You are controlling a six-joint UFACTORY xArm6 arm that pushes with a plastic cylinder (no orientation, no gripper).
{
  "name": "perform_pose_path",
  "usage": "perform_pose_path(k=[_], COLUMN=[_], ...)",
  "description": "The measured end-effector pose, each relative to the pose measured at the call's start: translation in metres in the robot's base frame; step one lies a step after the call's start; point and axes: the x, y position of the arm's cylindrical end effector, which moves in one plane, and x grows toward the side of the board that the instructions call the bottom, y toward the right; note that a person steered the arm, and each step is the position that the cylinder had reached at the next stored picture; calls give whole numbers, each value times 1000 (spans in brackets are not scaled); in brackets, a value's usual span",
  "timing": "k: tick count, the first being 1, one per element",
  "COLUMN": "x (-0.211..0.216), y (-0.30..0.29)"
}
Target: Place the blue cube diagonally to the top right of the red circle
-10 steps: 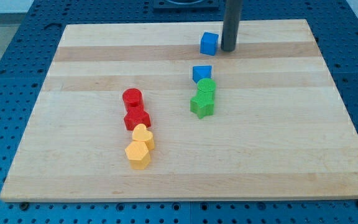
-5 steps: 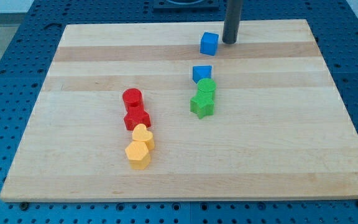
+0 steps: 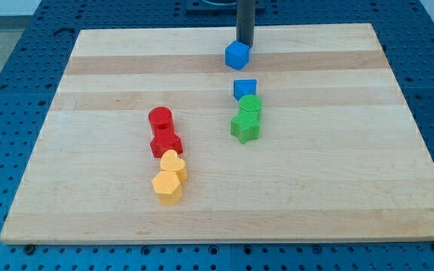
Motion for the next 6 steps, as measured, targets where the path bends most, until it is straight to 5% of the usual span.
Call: perform_pose_path(k=[4, 6], x=[51, 27], y=[0, 14])
